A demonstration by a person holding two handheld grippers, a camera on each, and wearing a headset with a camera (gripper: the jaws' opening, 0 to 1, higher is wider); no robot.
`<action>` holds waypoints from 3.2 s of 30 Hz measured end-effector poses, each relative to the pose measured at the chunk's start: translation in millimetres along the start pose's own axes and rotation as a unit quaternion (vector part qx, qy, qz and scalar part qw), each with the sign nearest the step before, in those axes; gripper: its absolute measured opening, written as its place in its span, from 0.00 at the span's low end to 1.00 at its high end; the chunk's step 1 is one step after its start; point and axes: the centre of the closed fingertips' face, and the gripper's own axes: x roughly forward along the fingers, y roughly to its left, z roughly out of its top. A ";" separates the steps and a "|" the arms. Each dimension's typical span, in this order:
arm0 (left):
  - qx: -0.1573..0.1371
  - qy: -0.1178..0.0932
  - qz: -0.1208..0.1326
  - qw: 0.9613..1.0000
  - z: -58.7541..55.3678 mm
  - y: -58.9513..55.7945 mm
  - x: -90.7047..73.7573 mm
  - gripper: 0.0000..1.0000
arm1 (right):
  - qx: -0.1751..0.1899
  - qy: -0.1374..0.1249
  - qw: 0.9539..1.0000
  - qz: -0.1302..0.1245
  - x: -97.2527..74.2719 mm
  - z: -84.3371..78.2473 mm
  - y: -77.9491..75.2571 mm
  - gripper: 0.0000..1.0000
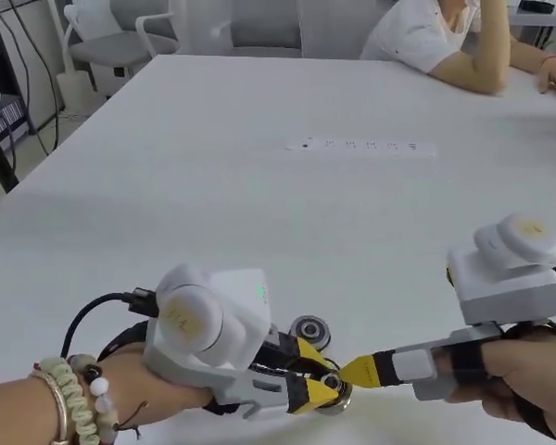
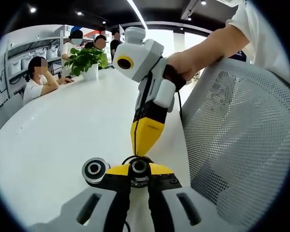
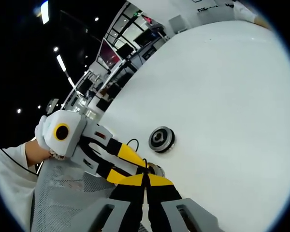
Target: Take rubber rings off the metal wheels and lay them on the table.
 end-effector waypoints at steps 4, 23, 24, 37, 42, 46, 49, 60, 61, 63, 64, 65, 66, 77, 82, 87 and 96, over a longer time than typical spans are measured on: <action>-0.004 0.005 0.000 1.000 -0.3 0.0 -0.1 0.08 | 0.008 -0.003 1.000 -0.004 -0.8 0.3 -1.0 0.00; -0.068 -0.040 0.004 0.997 27.1 10.6 -23.2 0.27 | 0.023 -0.012 1.000 -0.002 -5.1 2.9 -1.0 0.00; -0.073 -0.044 0.003 0.996 29.1 10.7 -24.9 0.28 | 0.024 -0.012 1.000 -0.001 -5.6 3.3 -1.3 0.00; -0.046 -0.055 0.003 0.997 55.8 14.1 -57.0 0.55 | 0.035 -0.063 0.997 -0.009 -26.5 24.5 -9.2 0.00; -0.033 -0.070 0.008 0.997 70.8 14.5 -76.0 0.62 | 0.028 -0.078 0.996 -0.014 -33.0 32.2 -9.2 0.00; -0.024 -0.065 0.020 0.997 73.5 16.3 -93.3 0.68 | 0.024 -0.090 0.996 -0.017 -38.0 37.2 -9.7 0.00; -0.014 -0.058 0.038 0.997 72.1 20.0 -107.3 0.71 | 0.019 -0.096 0.995 -0.022 -41.4 40.4 -10.6 0.00; -0.028 -0.047 0.110 0.992 55.9 33.4 -157.3 0.80 | 0.017 -0.133 0.991 -0.023 -58.3 53.0 -12.4 0.00; -0.030 -0.046 0.115 0.992 55.0 32.9 -160.0 0.81 | 0.019 -0.137 0.990 -0.024 -60.6 54.2 -13.1 0.00; -0.036 -0.044 0.129 0.990 50.7 33.2 -166.7 0.82 | 0.021 -0.144 0.989 -0.024 -64.3 55.9 -14.2 0.00; -0.041 -0.043 0.137 0.989 47.4 33.7 -170.3 0.83 | 0.021 -0.147 0.989 -0.025 -65.7 56.4 -14.5 0.00; -0.044 -0.042 0.141 0.988 45.1 33.9 -172.4 0.83 | 0.021 -0.149 0.988 -0.026 -67.0 56.9 -15.0 0.00; -0.049 -0.040 0.147 0.987 41.4 33.3 -174.9 0.84 | 0.022 -0.152 0.988 -0.027 -68.3 57.5 -15.3 0.00; -0.104 -0.044 0.173 0.978 10.9 25.1 -179.9 0.89 | 0.027 -0.180 0.983 -0.026 -81.4 65.3 -15.1 0.00; -0.124 -0.043 0.178 0.975 -0.5 22.4 -175.7 0.92 | 0.028 -0.195 0.980 -0.022 -87.2 70.1 -12.0 0.00; -0.139 -0.042 0.180 0.973 -7.6 17.0 -168.2 0.96 | 0.026 -0.207 0.978 -0.017 -91.9 76.0 -6.8 0.00; -0.155 -0.047 0.164 0.973 -10.4 6.8 -157.9 0.99 | 0.010 -0.215 0.976 -0.008 -93.8 86.1 6.5 0.00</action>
